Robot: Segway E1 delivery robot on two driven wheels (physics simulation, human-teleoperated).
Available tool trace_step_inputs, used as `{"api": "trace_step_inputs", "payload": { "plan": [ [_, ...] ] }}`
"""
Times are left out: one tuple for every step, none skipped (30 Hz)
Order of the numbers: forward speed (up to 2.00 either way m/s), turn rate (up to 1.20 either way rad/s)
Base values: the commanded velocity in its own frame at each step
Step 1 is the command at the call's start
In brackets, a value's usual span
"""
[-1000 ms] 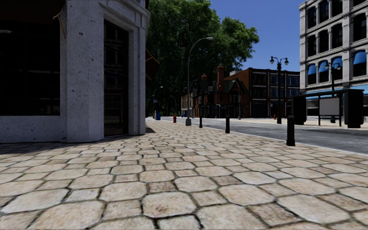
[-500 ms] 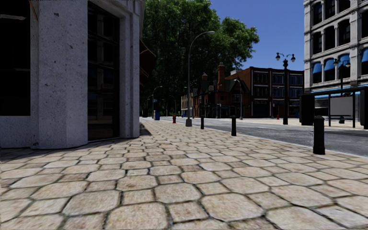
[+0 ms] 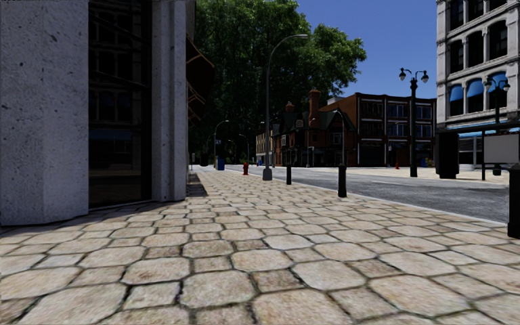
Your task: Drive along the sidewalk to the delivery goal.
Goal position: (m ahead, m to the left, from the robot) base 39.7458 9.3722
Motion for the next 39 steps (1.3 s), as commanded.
{"api": "trace_step_inputs", "payload": {
  "plan": [
    [1.98,0.0],
    [1.98,0.0],
    [1.98,0.0],
    [1.98,0.0],
    [1.98,0.07],
    [1.98,0.1],
    [1.98,0.13],
    [1.98,0.15],
    [1.98,0.16],
    [1.98,0.16],
    [1.98,0.18],
    [1.98,0.22],
    [1.98,0.24],
    [1.98,0.24],
    [1.98,0.25],
    [1.98,0.26],
    [1.98,0.26],
    [1.98,0.26],
    [1.98,0.26],
    [1.98,0.21],
    [1.98,0.1],
    [1.98,0.0],
    [1.98,0.0],
    [1.98,0.0],
    [1.98,0.0],
    [1.98,0.0],
    [1.98,0.0],
    [1.98,0.0],
    [1.98,0.0],
    [1.98,0.0],
    [1.98,0.0],
    [1.98,0.0],
    [1.98,0.0],
    [1.98,0.0],
    [1.98,0.0],
    [1.98,0.0],
    [1.98,0.0],
    [1.98,0.0],
    [1.98,0.0]
  ]
}}
